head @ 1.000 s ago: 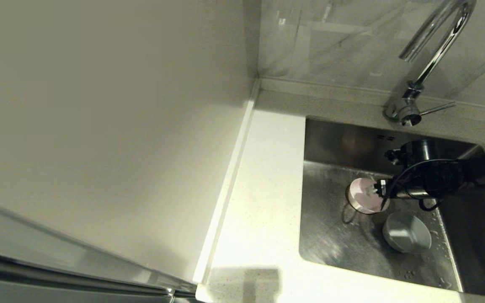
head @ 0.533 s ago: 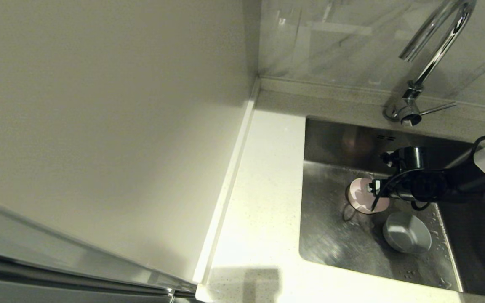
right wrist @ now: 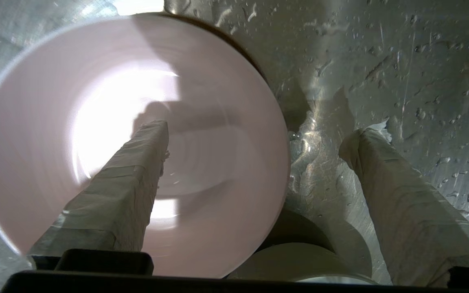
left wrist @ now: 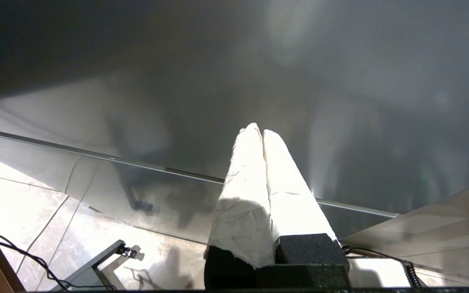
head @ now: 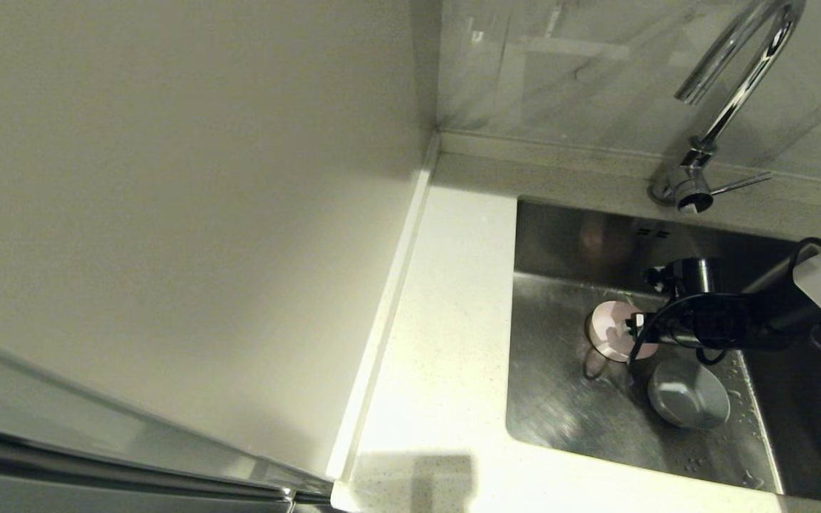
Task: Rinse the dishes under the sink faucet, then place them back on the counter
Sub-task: Put a bowl back to the table from the sink
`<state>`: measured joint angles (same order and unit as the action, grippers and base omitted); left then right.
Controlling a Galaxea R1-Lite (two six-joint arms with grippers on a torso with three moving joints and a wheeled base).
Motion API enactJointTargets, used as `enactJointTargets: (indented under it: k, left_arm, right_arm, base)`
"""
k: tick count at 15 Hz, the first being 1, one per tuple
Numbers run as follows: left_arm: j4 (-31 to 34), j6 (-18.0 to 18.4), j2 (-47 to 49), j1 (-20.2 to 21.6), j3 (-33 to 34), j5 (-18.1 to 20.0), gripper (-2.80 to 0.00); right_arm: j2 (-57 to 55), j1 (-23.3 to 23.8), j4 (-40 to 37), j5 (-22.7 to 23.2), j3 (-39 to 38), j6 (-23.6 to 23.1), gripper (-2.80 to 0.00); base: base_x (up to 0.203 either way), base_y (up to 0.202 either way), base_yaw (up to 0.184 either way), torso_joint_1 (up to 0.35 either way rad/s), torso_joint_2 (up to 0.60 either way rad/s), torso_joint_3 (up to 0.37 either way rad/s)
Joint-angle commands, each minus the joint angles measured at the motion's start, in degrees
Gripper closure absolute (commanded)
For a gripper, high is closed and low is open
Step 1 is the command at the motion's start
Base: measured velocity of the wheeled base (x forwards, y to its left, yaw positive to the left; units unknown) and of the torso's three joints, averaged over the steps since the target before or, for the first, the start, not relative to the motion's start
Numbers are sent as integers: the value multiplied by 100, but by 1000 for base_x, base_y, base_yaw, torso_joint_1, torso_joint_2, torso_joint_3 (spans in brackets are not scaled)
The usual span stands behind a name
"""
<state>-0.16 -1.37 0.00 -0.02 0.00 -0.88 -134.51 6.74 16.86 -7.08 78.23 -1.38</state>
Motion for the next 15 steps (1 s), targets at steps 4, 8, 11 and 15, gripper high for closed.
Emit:
enactJointTargets:
  k: [4,8,11,15]
  left_arm:
    - [-2,-4,-18,2,0,-9,0]
    - [-2,-4,-20,1,0,-1,0]
    - [-2,-4,-18,-1,0,-9,0]
    - [-2,-4,-18,2,0,0,0]
  right_arm:
    - [-41,80,19,5,-9,6,-280]
    - [-41,143,19,23,-44,32,-280]
    - [-41,249,11,53,-39,32,-280]
    - [-85,258,10,93,-45,41,-280]
  base:
    - [0,0,0,0,0,0]
    - [0,0,0,0,0,0]
    - [0,0,0,0,0,0]
    - [0,0,0,0,0,0]
